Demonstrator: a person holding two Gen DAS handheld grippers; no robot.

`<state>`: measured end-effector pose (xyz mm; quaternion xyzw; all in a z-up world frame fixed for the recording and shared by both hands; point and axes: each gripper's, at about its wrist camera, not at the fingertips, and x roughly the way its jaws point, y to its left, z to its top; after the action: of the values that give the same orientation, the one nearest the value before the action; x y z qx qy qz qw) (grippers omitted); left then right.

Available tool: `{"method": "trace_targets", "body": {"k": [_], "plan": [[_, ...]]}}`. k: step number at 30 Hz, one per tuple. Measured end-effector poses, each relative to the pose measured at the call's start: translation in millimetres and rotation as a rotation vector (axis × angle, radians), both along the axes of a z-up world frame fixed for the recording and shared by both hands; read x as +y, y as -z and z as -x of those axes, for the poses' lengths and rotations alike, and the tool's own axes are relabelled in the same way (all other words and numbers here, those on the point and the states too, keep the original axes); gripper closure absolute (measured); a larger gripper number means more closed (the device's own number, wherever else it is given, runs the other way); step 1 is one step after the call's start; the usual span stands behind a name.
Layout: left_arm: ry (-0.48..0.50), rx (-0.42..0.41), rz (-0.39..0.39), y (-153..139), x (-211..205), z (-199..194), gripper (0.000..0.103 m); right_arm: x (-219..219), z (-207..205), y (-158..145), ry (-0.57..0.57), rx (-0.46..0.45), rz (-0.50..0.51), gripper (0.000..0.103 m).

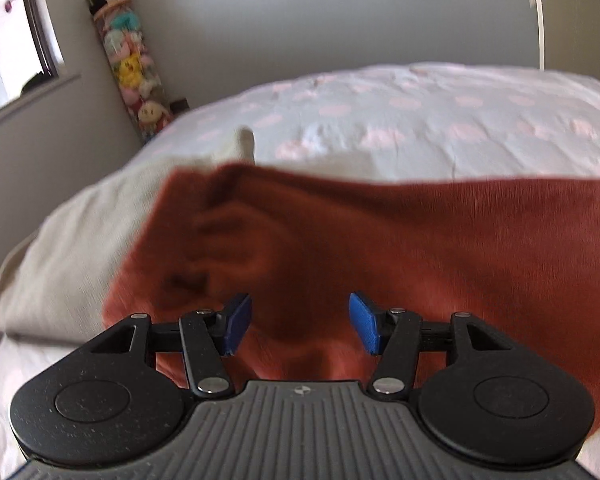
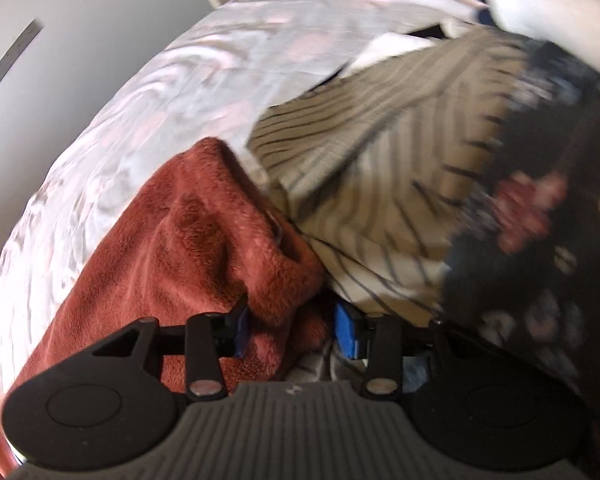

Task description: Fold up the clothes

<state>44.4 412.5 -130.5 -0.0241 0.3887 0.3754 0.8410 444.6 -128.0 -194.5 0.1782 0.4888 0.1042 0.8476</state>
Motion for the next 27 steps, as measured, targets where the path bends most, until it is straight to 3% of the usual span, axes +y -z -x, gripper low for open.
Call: {"method": "trace_targets", "body": {"k": [4, 7, 14, 22, 27], "plan": [[0.004, -0.022, -0.018, 0, 1, -2, 0.052, 3, -3, 7, -0.013, 0.008, 0.008, 0.058], [0.012, -0.05, -0.007, 0, 1, -2, 0.052, 7, 2, -1, -0.024, 0.002, 0.022, 0.076], [0.028, -0.086, -0.006, -4, 3, -1, 0.052, 12, 32, -63, -0.016, -0.132, -0.061, 0.08], [0.06, -0.145, 0.017, -12, 7, 0, 0.052, 95, 76, -161, -0.153, -0.289, -0.151, 0.08], [0.07, -0.185, 0.053, -18, 10, 6, 0.052, 168, 117, -183, -0.288, -0.356, -0.151, 0.08]]}}
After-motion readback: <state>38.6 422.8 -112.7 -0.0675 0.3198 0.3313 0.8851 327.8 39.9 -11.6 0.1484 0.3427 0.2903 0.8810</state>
